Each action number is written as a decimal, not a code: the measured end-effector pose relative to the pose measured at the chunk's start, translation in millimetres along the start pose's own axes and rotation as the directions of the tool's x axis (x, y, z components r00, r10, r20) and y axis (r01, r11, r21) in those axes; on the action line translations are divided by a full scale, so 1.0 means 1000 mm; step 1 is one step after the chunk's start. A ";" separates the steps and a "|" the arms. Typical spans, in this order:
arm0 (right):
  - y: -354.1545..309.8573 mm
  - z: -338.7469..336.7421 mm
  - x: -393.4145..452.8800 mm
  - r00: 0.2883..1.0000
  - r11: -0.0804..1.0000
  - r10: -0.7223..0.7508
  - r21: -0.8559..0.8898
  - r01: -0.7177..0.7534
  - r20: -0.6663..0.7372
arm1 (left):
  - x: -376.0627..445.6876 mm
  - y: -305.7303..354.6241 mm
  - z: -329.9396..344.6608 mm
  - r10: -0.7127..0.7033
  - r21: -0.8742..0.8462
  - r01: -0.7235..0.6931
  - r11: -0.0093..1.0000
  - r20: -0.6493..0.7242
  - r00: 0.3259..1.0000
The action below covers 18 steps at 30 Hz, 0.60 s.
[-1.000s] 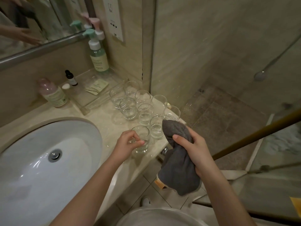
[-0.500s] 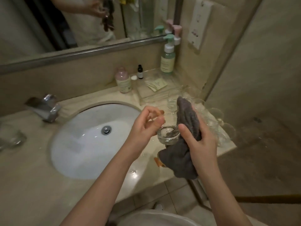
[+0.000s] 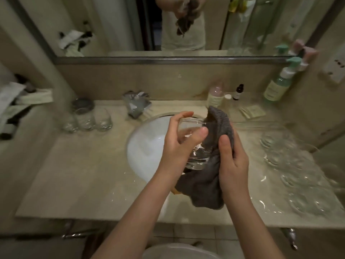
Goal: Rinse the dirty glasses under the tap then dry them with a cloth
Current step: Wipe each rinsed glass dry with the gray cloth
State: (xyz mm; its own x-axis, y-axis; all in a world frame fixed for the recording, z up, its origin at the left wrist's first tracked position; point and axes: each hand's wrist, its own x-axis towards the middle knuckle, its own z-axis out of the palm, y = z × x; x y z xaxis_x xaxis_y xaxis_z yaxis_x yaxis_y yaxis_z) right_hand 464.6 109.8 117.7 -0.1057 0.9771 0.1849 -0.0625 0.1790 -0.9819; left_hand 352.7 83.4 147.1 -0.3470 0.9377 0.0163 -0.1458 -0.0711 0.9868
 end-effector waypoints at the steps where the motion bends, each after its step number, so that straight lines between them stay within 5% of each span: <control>1: 0.000 0.009 0.000 0.999 0.997 0.045 0.059 -0.046 0.025 | -0.001 0.003 -0.008 -0.010 -0.045 0.010 0.999 -0.006 1.000; 10: 0.004 0.077 -0.004 0.993 0.993 0.093 0.069 -0.098 0.071 | 0.000 0.012 -0.075 0.082 0.287 -0.004 0.958 -0.260 0.962; 18: -0.003 0.124 -0.016 0.995 0.997 0.057 0.055 -0.062 0.086 | 0.002 0.020 -0.112 0.009 0.104 0.018 0.994 -0.257 0.966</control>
State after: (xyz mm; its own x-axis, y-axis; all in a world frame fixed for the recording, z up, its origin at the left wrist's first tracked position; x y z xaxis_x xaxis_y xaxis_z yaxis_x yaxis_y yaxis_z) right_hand 343.3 79.2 122.7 -0.1942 0.9721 0.1313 -0.1099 0.1114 -0.9877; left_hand 245.6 45.5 148.9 -0.5745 0.8183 -0.0167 -0.0546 -0.0180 0.9983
